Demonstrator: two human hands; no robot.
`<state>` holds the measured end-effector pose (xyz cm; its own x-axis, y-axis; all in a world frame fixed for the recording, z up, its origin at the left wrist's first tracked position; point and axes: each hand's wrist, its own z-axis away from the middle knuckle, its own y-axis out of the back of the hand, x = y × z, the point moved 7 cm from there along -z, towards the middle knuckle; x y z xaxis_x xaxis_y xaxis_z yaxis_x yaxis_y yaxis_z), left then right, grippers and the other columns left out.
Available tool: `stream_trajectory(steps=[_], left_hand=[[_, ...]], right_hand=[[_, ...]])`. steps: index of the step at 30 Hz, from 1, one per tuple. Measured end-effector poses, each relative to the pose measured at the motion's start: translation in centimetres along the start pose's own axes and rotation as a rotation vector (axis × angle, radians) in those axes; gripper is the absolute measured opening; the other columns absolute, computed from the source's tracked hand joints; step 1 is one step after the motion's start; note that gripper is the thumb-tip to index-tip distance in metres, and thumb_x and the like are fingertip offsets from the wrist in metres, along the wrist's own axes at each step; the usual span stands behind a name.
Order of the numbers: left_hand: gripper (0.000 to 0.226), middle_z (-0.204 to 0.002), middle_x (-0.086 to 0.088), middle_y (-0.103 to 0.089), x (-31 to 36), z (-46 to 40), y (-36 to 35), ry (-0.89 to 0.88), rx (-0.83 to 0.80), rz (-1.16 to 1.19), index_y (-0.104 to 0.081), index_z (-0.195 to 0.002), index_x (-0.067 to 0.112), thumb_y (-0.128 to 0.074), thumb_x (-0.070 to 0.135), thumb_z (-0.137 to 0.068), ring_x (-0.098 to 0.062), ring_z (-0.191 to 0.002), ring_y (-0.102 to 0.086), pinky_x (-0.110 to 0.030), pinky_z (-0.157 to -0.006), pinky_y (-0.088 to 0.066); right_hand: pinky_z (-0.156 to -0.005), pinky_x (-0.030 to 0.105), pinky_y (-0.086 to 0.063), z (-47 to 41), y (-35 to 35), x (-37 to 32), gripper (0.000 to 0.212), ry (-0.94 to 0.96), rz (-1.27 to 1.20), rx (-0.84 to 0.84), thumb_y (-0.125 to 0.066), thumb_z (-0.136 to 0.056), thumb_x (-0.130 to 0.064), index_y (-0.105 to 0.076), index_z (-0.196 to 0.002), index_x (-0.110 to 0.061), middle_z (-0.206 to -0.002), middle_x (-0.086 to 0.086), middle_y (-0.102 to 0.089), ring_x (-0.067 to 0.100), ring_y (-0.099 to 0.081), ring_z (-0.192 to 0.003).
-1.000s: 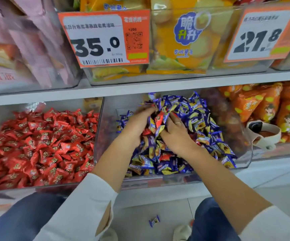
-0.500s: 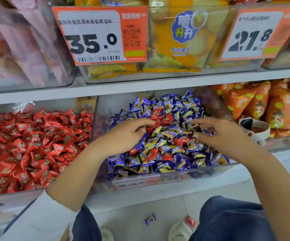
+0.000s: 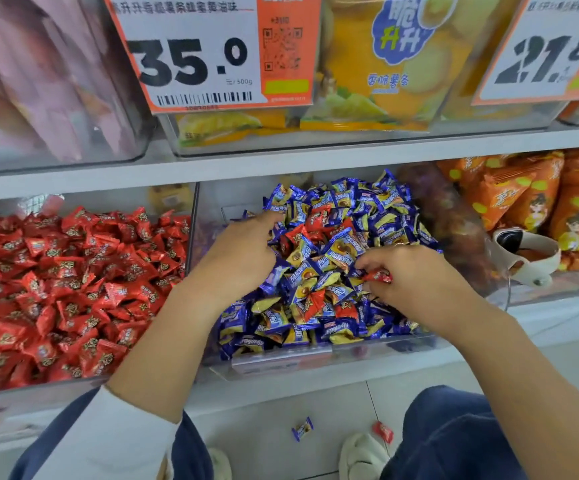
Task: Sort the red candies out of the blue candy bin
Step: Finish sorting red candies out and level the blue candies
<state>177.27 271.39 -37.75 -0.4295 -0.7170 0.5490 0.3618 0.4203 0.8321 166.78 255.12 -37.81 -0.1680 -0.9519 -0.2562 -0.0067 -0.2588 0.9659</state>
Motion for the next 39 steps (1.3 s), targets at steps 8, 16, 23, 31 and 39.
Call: stream_trajectory(steps=[8, 16, 23, 31, 39], left_hand=[[0.037, -0.102, -0.003, -0.062, 2.1, -0.9, -3.7, -0.062, 0.027, -0.113, -0.041, -0.136, 0.026, -0.043, 0.027, -0.100, -0.014, -0.068, -0.055, -0.029, -0.065, -0.042], [0.011, -0.088, 0.002, -0.058, 2.4, 0.2, 0.9, -0.048, 0.295, 0.032, -0.055, -0.099, 0.018, -0.054, 0.026, -0.093, -0.008, -0.062, -0.049, -0.026, -0.061, -0.033], [0.009, -0.084, 0.002, -0.048, 1.2, 1.1, 2.0, -0.008, 0.243, 0.130, -0.055, -0.084, 0.023, -0.064, 0.022, -0.087, -0.013, -0.078, -0.047, -0.021, -0.055, -0.027], [0.030, -0.117, -0.006, -0.060, 0.6, 0.8, 2.6, 0.007, 0.247, -0.019, -0.057, -0.123, 0.018, -0.041, 0.014, -0.098, -0.020, -0.096, -0.062, -0.027, -0.078, -0.045], [0.056, -0.130, -0.013, -0.053, 0.4, -0.9, -3.4, 0.011, 0.005, -0.388, -0.042, -0.139, 0.017, -0.044, -0.005, -0.087, -0.033, -0.117, -0.052, -0.047, -0.090, -0.048]], right_hand=[[-0.052, 0.027, -0.039, -0.2, 2.1, -0.6, 0.028, 0.044, -0.247, 0.277, -0.044, -0.093, -0.009, -0.068, -0.103, -0.018, -0.064, -0.008, -0.053, 0.008, -0.043, -0.045], [-0.055, 0.025, -0.037, 0.5, -1.4, -1.5, 0.043, 0.046, -0.158, -0.173, -0.067, -0.064, -0.067, -0.057, -0.094, -0.038, -0.063, -0.005, -0.051, 0.005, -0.046, -0.055], [-0.060, 0.023, -0.041, 0.8, -2.3, -1.7, 0.045, 0.101, -0.124, -0.160, -0.062, -0.085, -0.036, -0.046, -0.126, -0.027, -0.076, -0.008, -0.053, 0.006, -0.050, -0.066], [-0.070, 0.037, -0.049, 0.8, -2.9, -2.8, 0.030, 0.175, -0.019, -0.079, -0.045, -0.096, -0.026, -0.048, -0.125, -0.020, -0.101, 0.006, -0.058, 0.025, -0.059, -0.084], [-0.057, 0.035, -0.040, -0.3, 1.0, 0.1, 0.021, -0.052, -0.310, 0.127, -0.050, -0.090, -0.028, -0.053, -0.076, -0.013, -0.058, 0.007, -0.053, 0.022, -0.047, -0.055]])
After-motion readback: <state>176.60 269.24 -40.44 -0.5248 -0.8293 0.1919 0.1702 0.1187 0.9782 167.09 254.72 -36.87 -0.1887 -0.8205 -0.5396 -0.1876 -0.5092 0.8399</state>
